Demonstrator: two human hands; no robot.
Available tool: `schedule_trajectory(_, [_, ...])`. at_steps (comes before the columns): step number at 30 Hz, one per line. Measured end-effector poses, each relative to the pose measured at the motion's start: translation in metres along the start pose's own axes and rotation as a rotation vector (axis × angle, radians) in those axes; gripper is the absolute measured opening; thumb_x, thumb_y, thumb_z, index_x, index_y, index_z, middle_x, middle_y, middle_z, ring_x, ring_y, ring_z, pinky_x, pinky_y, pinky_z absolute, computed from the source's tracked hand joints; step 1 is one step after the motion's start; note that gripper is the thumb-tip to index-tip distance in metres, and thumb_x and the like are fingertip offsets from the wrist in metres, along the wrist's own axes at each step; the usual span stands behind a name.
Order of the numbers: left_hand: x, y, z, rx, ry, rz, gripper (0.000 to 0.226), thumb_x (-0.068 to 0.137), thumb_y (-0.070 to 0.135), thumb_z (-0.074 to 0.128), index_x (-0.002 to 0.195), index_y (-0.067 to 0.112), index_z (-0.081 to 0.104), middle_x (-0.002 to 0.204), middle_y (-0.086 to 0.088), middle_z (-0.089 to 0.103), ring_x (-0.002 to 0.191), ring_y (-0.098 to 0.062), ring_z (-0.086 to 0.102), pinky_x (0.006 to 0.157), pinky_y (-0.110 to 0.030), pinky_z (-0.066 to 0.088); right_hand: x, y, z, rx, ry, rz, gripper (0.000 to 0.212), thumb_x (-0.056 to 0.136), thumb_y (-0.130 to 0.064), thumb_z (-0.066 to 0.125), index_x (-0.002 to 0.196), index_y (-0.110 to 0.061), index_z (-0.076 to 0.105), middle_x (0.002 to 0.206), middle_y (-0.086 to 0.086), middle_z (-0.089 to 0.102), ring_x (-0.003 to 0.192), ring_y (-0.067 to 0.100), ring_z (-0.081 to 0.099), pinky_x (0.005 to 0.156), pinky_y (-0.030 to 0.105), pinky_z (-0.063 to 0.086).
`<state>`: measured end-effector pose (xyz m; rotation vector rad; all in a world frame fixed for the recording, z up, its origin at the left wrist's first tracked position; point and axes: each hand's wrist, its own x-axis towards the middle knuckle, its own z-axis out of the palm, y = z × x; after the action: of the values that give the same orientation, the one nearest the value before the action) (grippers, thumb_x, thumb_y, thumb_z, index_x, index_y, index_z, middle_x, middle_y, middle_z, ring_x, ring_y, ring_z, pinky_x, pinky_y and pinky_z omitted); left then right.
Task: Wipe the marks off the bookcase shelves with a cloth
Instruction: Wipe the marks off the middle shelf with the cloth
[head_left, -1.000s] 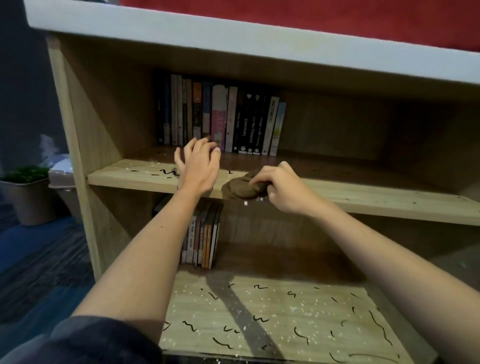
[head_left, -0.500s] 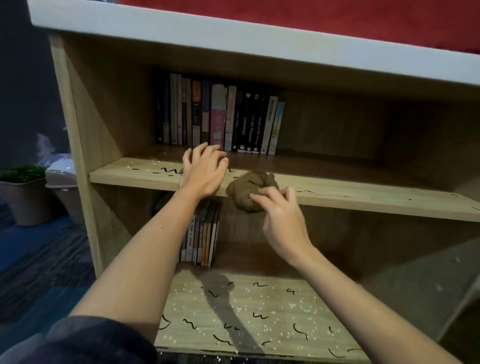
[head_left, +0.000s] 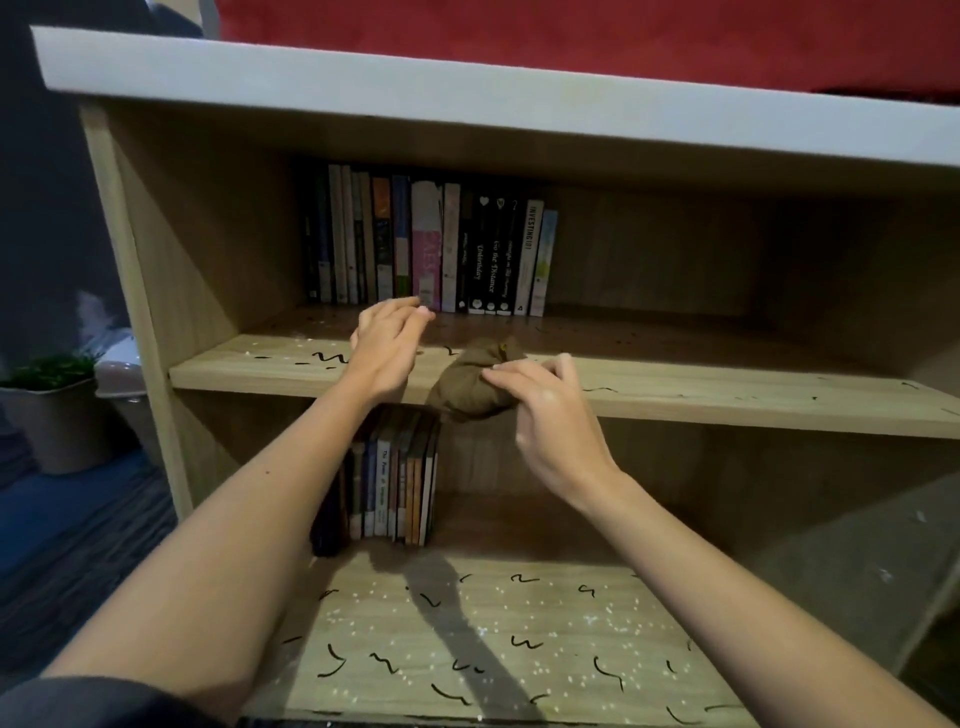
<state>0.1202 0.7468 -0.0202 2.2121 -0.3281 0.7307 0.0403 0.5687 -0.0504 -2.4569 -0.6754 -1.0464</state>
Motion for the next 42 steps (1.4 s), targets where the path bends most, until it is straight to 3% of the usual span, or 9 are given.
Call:
schedule_trajectory(4, [0.004,-0.014,-0.017,0.221,0.026,0.057,0.035,0.1,0.03,0.033,0.122,0.02,0.058,0.14,0.003,0.045,0.135,-0.018,0.024,0.109,-0.04,0.012,0.038,0.004,-0.021,0.039,-0.052,0.096,0.041,0.088,0.004,0.045,0.124,-0.012,0.057,0.118,0.001,0.057,0.1,0.012,0.035,0.092,0.025,0.036])
schedule_trajectory(13, [0.01,-0.022,-0.001,0.326,0.049,0.067,0.04,0.099,0.04,0.028,0.13,0.027,0.049,0.146,0.003,0.035,0.141,-0.014,0.013,0.114,-0.044,-0.004,0.156,0.098,0.017,-0.111,-0.29,0.525,0.034,0.09,0.0,0.045,0.123,-0.006,0.052,0.126,0.019,0.049,0.115,0.037,0.047,0.095,0.044,0.046])
schedule_trajectory(17, [0.009,-0.026,-0.003,0.306,0.083,0.095,0.047,0.098,0.042,0.023,0.138,0.025,0.04,0.151,0.004,0.027,0.143,-0.011,0.004,0.113,-0.043,-0.01,0.167,0.117,0.046,-0.285,-0.544,0.429,0.038,0.093,-0.002,0.039,0.13,-0.006,0.046,0.134,0.018,0.046,0.121,0.036,0.043,0.096,0.039,0.043])
schedule_trajectory(21, [0.009,-0.026,-0.003,0.3,0.082,0.102,0.045,0.099,0.039,0.025,0.14,0.022,0.037,0.152,0.004,0.025,0.143,-0.011,0.002,0.114,-0.044,-0.011,0.167,0.098,0.043,-0.246,-0.631,0.383,0.034,0.093,-0.004,0.037,0.123,-0.006,0.054,0.122,0.015,0.055,0.1,0.03,0.057,0.072,0.03,0.046])
schedule_trajectory(29, [0.007,-0.024,-0.004,0.281,0.132,0.109,0.043,0.1,0.035,0.029,0.138,0.019,0.04,0.149,0.002,0.029,0.143,-0.012,0.007,0.113,-0.043,-0.011,0.119,0.045,-0.017,0.237,-0.473,0.24,0.043,0.086,0.01,0.04,0.112,-0.013,0.067,0.108,0.005,0.064,0.099,0.019,0.058,0.085,0.029,0.051])
schedule_trajectory(32, [0.006,-0.023,-0.004,0.297,0.156,0.101,0.042,0.1,0.035,0.029,0.136,0.018,0.042,0.148,0.002,0.031,0.142,-0.012,0.009,0.114,-0.043,-0.01,0.124,0.051,-0.012,0.082,-0.304,0.292,0.046,0.085,0.01,0.04,0.119,-0.011,0.062,0.11,0.005,0.061,0.103,0.019,0.054,0.082,0.024,0.046])
schedule_trajectory(35, [0.003,-0.022,-0.003,0.296,0.166,0.084,0.041,0.1,0.034,0.029,0.135,0.018,0.044,0.147,0.002,0.034,0.142,-0.012,0.01,0.114,-0.043,-0.01,0.116,0.047,0.007,-0.051,-0.395,0.322,0.045,0.083,0.008,0.043,0.12,-0.011,0.061,0.115,0.011,0.061,0.109,0.026,0.055,0.09,0.034,0.048])
schedule_trajectory(38, [0.004,-0.022,-0.004,0.273,0.179,0.085,0.04,0.1,0.033,0.03,0.133,0.019,0.045,0.146,0.001,0.034,0.141,-0.012,0.012,0.115,-0.042,-0.008,0.098,0.024,0.018,-0.101,-0.471,0.17,0.045,0.08,0.004,0.045,0.116,-0.015,0.063,0.113,0.013,0.061,0.115,0.03,0.046,0.094,0.042,0.044])
schedule_trajectory(42, [0.0,-0.02,-0.008,0.026,0.235,0.107,0.034,0.096,0.03,0.039,0.121,0.018,0.058,0.143,0.001,0.04,0.138,-0.016,0.018,0.114,-0.042,0.009,0.06,-0.011,-0.006,-0.08,-0.468,-0.037,0.041,0.087,0.003,0.043,0.12,-0.015,0.06,0.115,0.0,0.057,0.103,0.02,0.037,0.089,0.033,0.037])
